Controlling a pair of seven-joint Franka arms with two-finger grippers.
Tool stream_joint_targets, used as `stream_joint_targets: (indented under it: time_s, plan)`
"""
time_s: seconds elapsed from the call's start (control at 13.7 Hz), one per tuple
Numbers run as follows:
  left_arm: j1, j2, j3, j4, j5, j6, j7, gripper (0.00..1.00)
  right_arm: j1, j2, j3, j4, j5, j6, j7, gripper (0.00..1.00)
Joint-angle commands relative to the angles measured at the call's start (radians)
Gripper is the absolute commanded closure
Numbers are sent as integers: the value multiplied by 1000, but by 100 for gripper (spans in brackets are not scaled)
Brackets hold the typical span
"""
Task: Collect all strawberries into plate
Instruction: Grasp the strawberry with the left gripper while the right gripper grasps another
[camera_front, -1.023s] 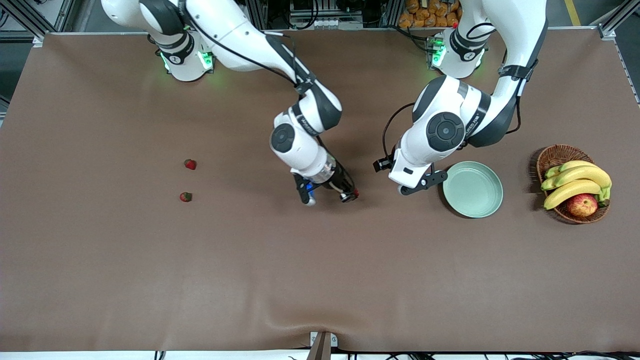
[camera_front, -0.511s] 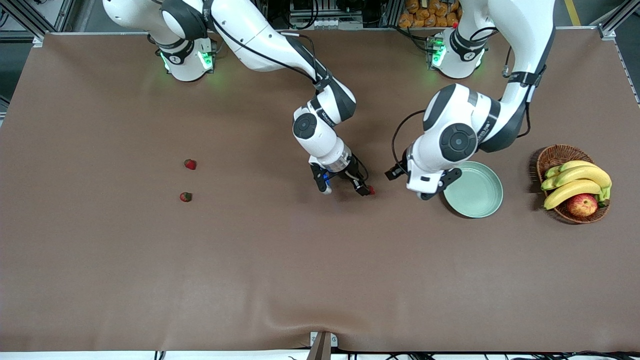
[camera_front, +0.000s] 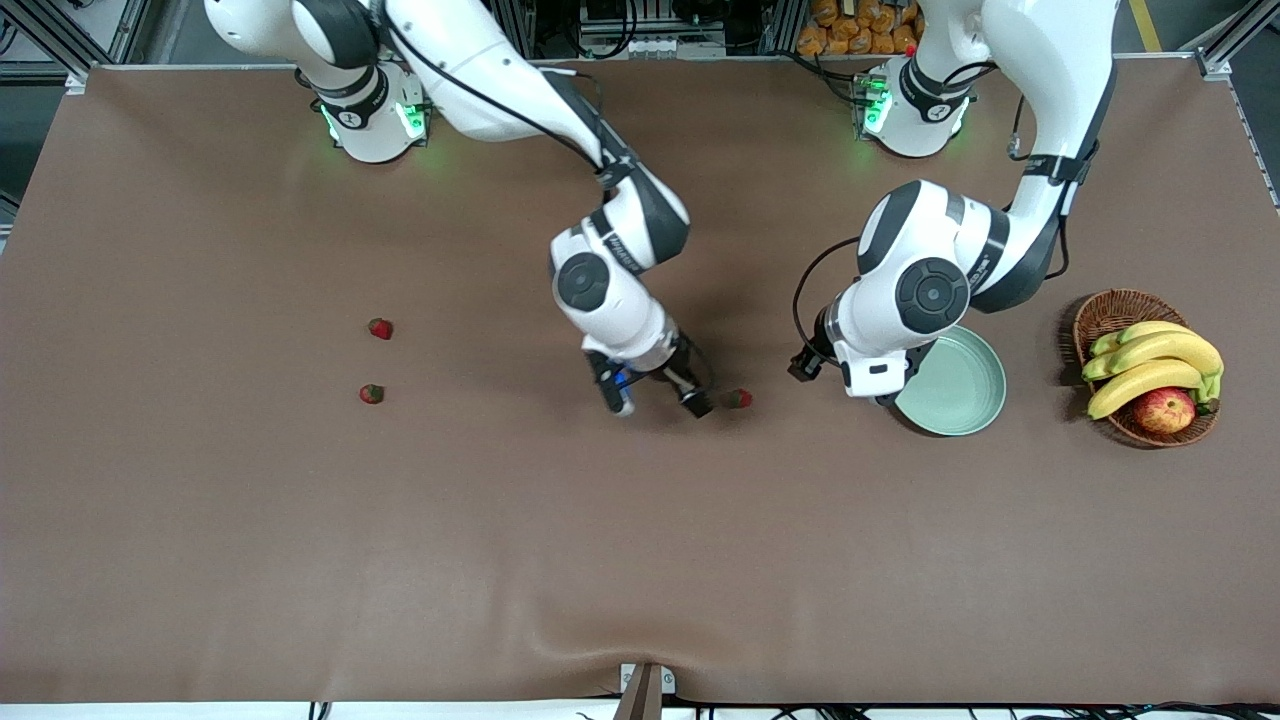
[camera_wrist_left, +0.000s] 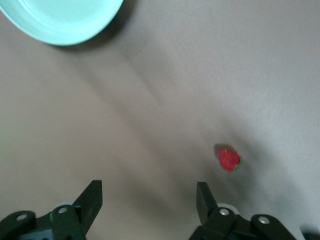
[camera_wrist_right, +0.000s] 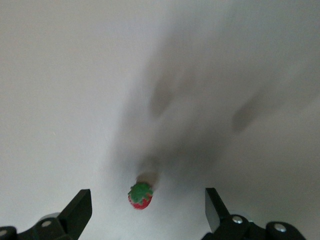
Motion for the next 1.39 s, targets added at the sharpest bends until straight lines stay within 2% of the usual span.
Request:
stream_joint_targets:
  time_s: [0.0, 0.29, 0.58, 0.8, 0.95, 1.1, 1.32]
  plan:
    - [-17, 35, -3, -1, -8, 76, -131, 15, -35, -56, -33, -20, -9, -129, -175, 0]
    - [-67, 110, 2, 7, -2, 201, -350, 12, -132, -125, -56, -50, -18, -276, -364, 0]
    - [-125, 216, 6, 71, 70, 243, -454, 10, -144, -259, -165, -239, -20, -331, -686, 0]
    - [-129, 268, 11, 119, 93, 245, -524, 10, -140, -329, -258, -371, -87, -345, -962, 0]
    - [-132, 284, 11, 130, 95, 249, -541, 10, -133, -357, -333, -438, -129, -360, -1088, 0]
    - [-124, 290, 13, 130, 98, 269, -538, 10, -132, -380, -380, -503, -176, -355, -1210, 0]
    - [-127, 302, 13, 130, 108, 275, -536, 10, -132, -383, -445, -566, -196, -342, -1345, 0]
